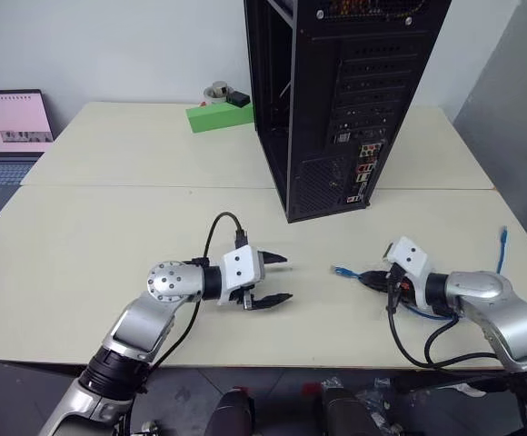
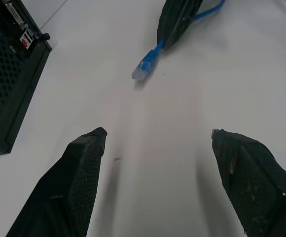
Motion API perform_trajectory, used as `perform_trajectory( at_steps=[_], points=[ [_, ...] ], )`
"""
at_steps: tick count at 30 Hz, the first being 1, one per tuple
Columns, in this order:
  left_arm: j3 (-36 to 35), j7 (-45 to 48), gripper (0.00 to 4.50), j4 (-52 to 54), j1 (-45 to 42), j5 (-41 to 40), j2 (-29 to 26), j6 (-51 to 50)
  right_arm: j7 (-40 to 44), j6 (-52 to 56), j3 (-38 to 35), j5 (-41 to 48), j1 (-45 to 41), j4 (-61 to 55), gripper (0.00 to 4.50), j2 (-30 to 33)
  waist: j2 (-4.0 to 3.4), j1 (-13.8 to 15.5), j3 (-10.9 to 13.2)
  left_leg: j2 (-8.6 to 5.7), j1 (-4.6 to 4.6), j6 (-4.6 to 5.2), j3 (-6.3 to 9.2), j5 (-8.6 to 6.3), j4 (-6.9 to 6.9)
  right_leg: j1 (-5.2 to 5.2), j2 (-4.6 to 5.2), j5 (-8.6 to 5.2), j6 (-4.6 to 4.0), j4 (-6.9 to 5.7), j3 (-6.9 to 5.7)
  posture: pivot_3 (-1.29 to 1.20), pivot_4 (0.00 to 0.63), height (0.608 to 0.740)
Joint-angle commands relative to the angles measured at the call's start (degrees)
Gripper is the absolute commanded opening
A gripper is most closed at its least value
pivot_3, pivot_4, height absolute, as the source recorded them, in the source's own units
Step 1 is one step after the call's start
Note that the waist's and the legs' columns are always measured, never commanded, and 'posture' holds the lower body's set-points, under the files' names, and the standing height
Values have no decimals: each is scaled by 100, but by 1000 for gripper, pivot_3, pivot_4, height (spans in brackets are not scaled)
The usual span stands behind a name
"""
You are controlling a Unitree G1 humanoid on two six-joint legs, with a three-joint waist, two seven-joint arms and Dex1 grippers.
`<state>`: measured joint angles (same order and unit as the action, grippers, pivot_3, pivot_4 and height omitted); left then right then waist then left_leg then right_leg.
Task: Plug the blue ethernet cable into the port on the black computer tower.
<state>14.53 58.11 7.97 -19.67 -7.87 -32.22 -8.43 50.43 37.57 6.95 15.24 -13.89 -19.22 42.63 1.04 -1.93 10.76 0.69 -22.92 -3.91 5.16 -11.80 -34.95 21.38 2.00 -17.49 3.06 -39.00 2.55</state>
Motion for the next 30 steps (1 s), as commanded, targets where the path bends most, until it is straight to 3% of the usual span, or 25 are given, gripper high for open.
perform_trajectory(
  at_steps=[1,10,11,25,30],
  points=[
    [99,77,3680,-115,-222,36,68,126,195,113,262,113,-304,-508,31,19,0,5,0,0,-1,0,2,0,0,0,0,0,0,0,-2,0,150,740],
    [285,431,3680,-384,-498,-78,236,189,315,118,779,66,-773,-581,31,-125,0,4,0,-1,-2,0,4,0,0,0,0,0,0,1,-4,0,150,740],
    [298,476,3308,-395,-511,-90,239,181,328,93,820,51,-803,-570,0,-125,0,5,0,-1,-2,0,4,0,0,0,0,0,0,1,-4,0,150,740],
    [321,630,503,-596,-574,-29,364,200,391,-60,1011,-2,-979,-591,0,-159,0,3,0,-1,-2,0,8,0,-1,0,0,0,0,1,-6,0,150,740],
    [325,593,323,-629,-509,81,311,319,426,-116,988,-2,-970,-610,0,-132,0,3,0,-1,-2,0,8,0,-1,0,0,0,0,1,-6,0,150,740]
  ],
)
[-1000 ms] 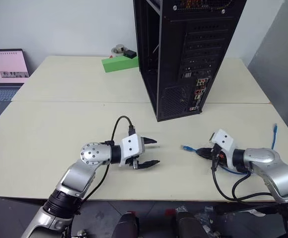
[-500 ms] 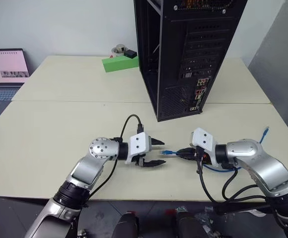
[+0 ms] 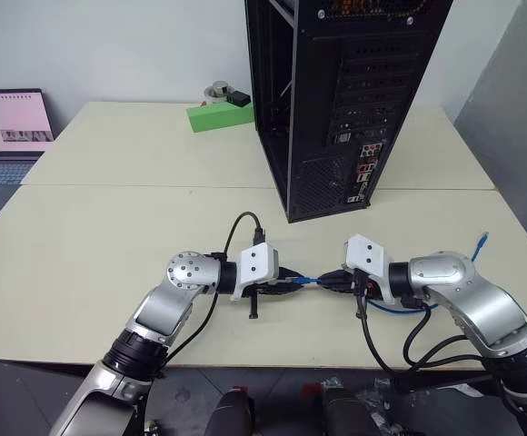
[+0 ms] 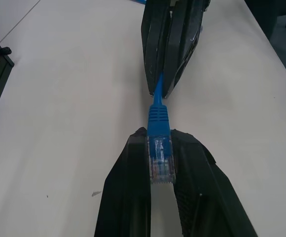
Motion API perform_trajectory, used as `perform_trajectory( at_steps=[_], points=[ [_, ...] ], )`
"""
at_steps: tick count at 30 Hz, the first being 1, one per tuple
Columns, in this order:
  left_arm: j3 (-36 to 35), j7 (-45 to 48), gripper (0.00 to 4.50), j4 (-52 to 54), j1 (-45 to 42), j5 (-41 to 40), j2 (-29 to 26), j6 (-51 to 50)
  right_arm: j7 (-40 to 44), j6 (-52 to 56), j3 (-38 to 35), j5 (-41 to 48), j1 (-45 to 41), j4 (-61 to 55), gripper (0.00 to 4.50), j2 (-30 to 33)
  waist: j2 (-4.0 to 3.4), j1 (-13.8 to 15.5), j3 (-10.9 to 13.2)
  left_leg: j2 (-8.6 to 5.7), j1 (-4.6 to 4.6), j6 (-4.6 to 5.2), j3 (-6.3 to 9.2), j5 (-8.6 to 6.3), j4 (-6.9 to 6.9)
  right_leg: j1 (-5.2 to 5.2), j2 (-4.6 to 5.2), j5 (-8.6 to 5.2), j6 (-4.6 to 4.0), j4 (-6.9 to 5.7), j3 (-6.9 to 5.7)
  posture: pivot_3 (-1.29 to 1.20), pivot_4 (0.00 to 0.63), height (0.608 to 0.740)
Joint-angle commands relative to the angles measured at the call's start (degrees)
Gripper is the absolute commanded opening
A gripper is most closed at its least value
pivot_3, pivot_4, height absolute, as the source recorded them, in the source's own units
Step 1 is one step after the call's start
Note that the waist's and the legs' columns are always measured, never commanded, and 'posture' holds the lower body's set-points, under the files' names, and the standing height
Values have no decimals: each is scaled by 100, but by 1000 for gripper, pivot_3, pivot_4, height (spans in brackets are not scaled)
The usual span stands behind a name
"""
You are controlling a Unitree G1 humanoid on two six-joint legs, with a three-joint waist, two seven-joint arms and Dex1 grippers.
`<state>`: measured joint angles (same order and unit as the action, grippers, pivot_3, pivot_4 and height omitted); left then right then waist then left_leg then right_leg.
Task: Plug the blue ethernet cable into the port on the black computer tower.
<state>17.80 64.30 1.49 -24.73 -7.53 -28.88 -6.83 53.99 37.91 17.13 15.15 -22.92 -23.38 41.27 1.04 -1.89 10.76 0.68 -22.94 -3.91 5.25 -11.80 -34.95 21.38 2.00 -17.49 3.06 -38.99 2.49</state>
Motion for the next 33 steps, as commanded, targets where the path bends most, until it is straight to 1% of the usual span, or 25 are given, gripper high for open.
perform_trajectory(
  at_steps=[1,11,13,15,20,22,30,32,33],
  points=[
    [-9,-33,323,6,6,58,-33,178,82,-167,-29,3,-71,-186,0,7,0,0,0,0,0,0,0,0,0,0,0,0,0,0,0,0,150,740],
    [-58,-166,323,-31,80,168,-72,244,100,-238,-59,-33,-92,-124,0,-22,0,1,0,0,0,0,1,0,0,0,0,0,0,0,0,0,150,740],
    [-104,-112,323,22,93,-9,-60,43,102,-239,-66,-30,-94,-118,0,-21,0,0,0,0,0,0,2,0,0,0,0,0,0,0,-1,0,150,740],
    [-162,-67,1027,66,89,-155,-58,-68,99,-235,-68,-29,-99,-103,0,-27,0,0,0,0,0,0,1,0,0,0,0,0,0,0,-1,0,150,740],
    [-189,-203,2111,-53,68,-22,-76,145,102,-237,-68,-31,-83,-99,0,-23,0,1,0,0,0,0,2,0,0,0,0,0,0,0,-1,0,150,740],
    [-191,-166,2406,-77,64,-55,-97,139,107,-233,-66,-29,-85,-94,0,-23,0,1,0,0,0,0,2,0,0,0,0,0,0,0,-1,0,150,740],
    [-202,-166,2406,-37,78,-145,-112,173,142,-251,-67,-48,-33,-117,0,39,0,1,0,0,0,0,2,0,0,0,0,0,0,0,-1,0,150,740],
    [-225,-144,2049,-24,67,-202,-108,157,149,-257,-62,-53,-40,-105,0,49,0,1,0,0,0,0,3,0,0,0,0,0,0,0,-1,0,150,740],
    [-233,-124,1982,-1,69,-236,-113,141,153,-259,-59,-55,-40,-103,0,55,0,1,0,0,0,0,2,0,0,0,0,0,0,0,-1,0,150,740]
  ],
)
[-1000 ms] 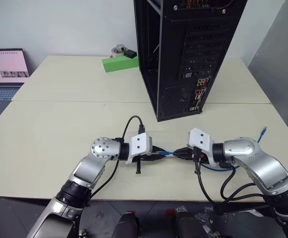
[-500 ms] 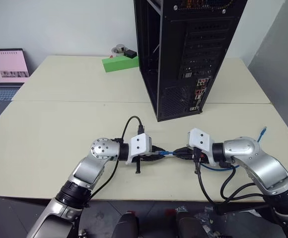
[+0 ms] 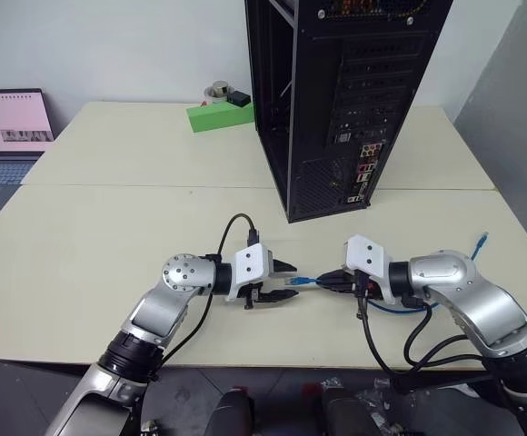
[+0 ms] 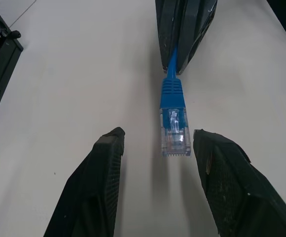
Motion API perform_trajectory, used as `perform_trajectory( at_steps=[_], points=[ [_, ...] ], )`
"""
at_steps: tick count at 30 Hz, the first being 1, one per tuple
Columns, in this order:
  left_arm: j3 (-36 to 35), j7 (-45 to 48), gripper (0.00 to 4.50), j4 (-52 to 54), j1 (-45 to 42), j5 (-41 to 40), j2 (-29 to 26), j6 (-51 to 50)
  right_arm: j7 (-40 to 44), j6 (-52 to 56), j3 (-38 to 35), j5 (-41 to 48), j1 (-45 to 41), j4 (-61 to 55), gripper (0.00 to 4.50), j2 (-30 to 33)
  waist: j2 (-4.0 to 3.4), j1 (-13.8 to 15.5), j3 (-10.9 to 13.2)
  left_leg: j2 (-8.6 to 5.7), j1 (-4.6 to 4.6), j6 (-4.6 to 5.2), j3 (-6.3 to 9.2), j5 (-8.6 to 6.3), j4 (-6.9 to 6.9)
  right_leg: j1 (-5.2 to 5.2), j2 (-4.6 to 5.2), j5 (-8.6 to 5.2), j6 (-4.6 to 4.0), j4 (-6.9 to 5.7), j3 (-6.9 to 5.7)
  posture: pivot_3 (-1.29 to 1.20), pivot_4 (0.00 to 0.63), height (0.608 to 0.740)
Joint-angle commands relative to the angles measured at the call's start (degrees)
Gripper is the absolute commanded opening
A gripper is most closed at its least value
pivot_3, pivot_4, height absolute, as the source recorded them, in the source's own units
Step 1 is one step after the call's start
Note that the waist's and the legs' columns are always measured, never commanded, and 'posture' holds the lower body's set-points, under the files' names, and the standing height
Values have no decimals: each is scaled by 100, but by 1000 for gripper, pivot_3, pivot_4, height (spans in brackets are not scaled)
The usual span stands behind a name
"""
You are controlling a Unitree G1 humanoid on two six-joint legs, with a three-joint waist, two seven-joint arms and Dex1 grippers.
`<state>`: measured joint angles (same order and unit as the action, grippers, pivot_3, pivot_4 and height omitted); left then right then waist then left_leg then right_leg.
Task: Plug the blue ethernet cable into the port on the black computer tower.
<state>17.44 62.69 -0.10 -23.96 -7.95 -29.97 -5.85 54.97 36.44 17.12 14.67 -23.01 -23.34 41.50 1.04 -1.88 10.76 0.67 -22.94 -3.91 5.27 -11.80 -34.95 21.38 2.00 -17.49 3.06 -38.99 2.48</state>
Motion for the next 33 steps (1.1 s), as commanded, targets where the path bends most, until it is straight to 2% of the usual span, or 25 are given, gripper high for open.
perform_trajectory(
  at_steps=[1,8,16,21,23,25,30,31,33],
  points=[
    [-201,69,1827,194,1,-232,-15,16,56,-114,-56,-10,-30,-107,0,36,0,0,0,0,0,0,0,0,0,0,0,0,0,0,0,0,150,740],
    [-178,194,326,380,70,-337,-64,-114,60,-156,-35,-42,-29,-74,0,53,0,-1,0,0,0,0,0,0,0,0,0,0,0,0,0,0,150,740],
    [-162,90,281,298,104,-211,-41,43,52,-155,-51,-31,-33,-26,0,44,0,0,0,0,0,0,1,0,0,0,0,0,0,0,0,0,150,740],
    [-166,-48,281,37,89,45,-10,786,416,-229,-202,163,-13,36,1049,265,0,2,0,0,0,0,0,0,0,0,0,0,0,0,0,0,150,740],
    [-156,-125,280,-115,85,220,-18,1288,518,-189,-344,250,-27,82,1669,366,0,2,0,0,0,0,0,0,0,-1,0,0,0,0,0,0,150,740],
    [-97,-296,280,-434,31,639,-91,2290,610,-38,-568,459,-33,121,1941,457,0,2,0,0,0,0,1,0,0,0,0,0,0,0,-1,0,150,740],
    [-102,-1262,280,-1477,-141,1782,-186,5003,381,676,-1217,1284,62,96,3151,160,0,5,0,0,1,0,0,0,0,-1,1,1,-1,1,1,0,150,740],
    [-123,-1443,280,-1630,-178,1922,-179,5324,320,824,-1302,1437,75,67,3190,77,0,7,0,0,1,0,1,0,0,-1,1,1,-1,1,0,0,150,740],
    [-296,-2320,280,-1996,-313,2827,-201,6467,1,1238,-1434,1820,113,-14,3190,-317,0,7,0,-1,0,0,0,0,0,-2,2,1,-1,1,0,0,150,740]
  ],
)
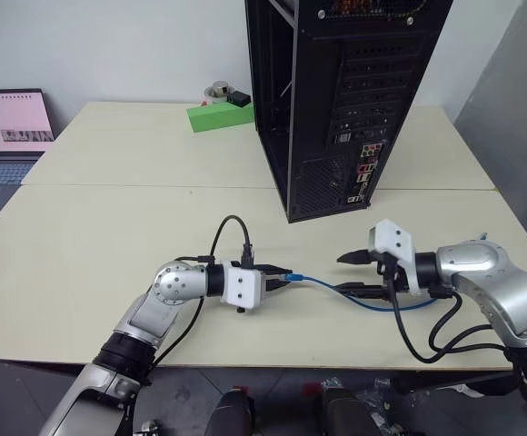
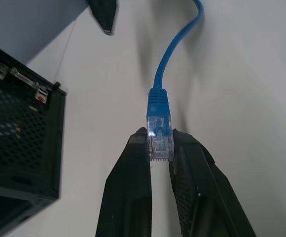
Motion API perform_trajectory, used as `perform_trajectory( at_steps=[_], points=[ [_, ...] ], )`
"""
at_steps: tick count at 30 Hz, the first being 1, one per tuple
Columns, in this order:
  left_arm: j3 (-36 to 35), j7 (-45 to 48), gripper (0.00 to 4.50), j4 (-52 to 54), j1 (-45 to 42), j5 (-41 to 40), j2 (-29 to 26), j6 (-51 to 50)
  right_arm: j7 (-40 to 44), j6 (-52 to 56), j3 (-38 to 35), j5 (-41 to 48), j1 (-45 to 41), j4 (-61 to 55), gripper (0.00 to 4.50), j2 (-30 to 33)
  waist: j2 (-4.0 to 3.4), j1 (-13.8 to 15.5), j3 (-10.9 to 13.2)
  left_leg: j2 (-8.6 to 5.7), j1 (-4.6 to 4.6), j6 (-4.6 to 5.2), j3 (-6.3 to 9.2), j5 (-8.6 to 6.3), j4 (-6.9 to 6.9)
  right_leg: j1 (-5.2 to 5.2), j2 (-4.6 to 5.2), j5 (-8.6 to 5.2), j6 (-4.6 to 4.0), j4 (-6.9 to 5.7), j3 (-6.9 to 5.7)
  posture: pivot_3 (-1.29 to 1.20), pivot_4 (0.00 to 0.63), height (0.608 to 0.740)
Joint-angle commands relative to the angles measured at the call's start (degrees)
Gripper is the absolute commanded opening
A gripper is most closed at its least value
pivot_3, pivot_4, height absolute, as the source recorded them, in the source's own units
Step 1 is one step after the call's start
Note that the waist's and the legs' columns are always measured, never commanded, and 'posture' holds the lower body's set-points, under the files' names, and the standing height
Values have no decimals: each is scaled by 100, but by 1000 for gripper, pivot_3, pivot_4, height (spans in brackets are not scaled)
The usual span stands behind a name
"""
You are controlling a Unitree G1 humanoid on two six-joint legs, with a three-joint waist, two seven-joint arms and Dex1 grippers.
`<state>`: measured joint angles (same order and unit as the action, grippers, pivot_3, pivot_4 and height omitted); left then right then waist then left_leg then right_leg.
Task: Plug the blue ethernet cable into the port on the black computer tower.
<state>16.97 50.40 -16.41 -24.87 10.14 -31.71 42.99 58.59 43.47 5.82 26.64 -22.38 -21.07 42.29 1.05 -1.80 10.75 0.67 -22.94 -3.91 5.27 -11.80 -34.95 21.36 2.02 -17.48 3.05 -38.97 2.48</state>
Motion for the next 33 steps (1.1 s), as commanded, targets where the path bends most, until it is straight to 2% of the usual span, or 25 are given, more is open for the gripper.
perform_trajectory(
  at_steps=[1,8,18,22,24,33],
  points=[
    [-314,-1375,280,-490,-269,1252,-21,1906,-476,656,-301,711,64,-277,3190,-528,0,-2,0,0,0,0,1,0,0,0,0,0,0,0,0,0,150,740],
    [-462,-2666,280,-915,-503,2179,-40,2592,-912,1044,-132,970,106,-341,3190,-1036,0,0,0,-3,-1,0,1,0,0,1,0,2,4,-2,-2,0,150,740],
    [-304,-3293,280,-872,-506,2479,-131,2639,-1034,995,131,1020,-67,-181,3190,-1339,-1,-5,0,-3,-1,0,2,0,1,2,0,2,4,-5,-4,0,150,740],
    [-246,-3391,280,-816,-500,2509,-145,2615,-1061,911,219,955,-174,-53,2603,-1450,-1,-8,0,-3,-1,0,3,0,1,2,0,2,4,-5,-5,0,150,740],
    [-223,-3421,280,-804,-500,2522,-153,2604,-1057,893,239,949,-202,-23,2059,-1466,-1,-7,0,-3,-1,0,4,0,1,3,0,2,4,-6,-6,0,150,740],
    [-184,-3564,280,-781,-469,2559,-225,2597,-949,843,259,921,-268,85,191,-1390,-1,-7,0,-3,-1,0,5,0,1,2,0,2,4,-6,-6,0,150,740]
  ],
)
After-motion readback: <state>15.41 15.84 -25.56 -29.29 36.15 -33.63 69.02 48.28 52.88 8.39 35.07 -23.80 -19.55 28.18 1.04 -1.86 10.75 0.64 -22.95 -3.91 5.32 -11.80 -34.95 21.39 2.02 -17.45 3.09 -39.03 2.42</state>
